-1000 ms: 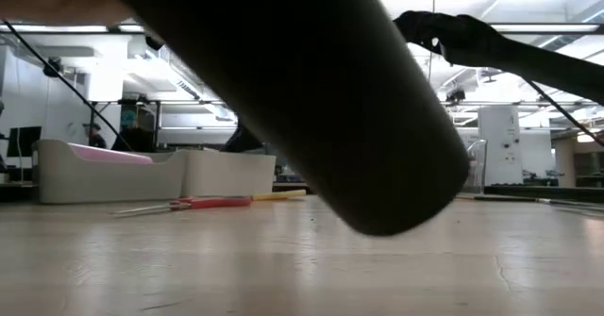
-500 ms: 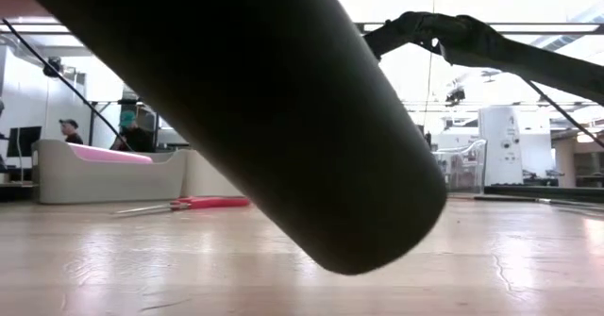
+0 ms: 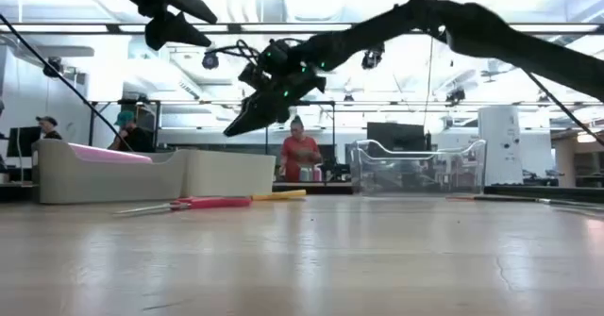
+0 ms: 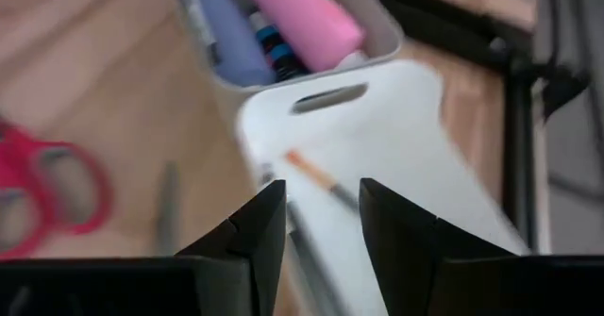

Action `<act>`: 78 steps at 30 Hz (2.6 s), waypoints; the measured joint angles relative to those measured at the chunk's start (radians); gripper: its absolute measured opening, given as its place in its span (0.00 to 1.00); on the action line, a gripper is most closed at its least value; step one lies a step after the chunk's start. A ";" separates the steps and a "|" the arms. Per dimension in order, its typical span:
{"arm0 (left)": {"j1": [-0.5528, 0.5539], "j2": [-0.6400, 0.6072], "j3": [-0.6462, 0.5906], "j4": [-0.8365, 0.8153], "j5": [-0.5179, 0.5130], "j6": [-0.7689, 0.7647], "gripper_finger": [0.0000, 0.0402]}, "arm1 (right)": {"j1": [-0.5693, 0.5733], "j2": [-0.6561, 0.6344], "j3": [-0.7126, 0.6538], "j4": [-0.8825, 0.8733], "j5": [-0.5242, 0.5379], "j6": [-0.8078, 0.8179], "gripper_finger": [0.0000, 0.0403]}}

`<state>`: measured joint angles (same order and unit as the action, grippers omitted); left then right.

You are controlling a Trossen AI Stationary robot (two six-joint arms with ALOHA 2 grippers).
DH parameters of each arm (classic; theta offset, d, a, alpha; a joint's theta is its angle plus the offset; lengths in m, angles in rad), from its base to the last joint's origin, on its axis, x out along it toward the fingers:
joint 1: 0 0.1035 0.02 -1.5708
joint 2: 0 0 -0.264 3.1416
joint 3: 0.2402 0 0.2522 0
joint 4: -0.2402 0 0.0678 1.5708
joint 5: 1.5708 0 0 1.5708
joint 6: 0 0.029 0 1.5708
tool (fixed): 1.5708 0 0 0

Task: Pick & Place Paint Supplies
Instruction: Put the silver paint brush into the white bin

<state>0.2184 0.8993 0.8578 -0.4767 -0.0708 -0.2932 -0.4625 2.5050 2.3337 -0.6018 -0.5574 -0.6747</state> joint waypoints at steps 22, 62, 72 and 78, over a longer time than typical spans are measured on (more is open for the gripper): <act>0.000 0.000 0.000 0.000 0.000 0.000 0.68 | -0.007 -0.302 -0.035 -0.624 0.090 0.221 0.33; 0.000 0.000 0.000 0.000 0.000 0.000 0.68 | 0.377 -1.487 -1.662 -0.347 0.793 2.073 0.33; 0.000 0.000 0.000 0.000 0.000 0.000 0.68 | 0.471 -1.444 -1.720 -0.459 0.731 2.251 0.33; 0.000 0.000 0.000 0.000 0.000 0.000 0.68 | 0.493 -1.413 -1.737 -0.446 0.732 2.276 0.33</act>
<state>0.2180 0.8993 0.8579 -0.4763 -0.0708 -0.2935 0.0309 1.0923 0.5963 -1.0481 0.1747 1.6016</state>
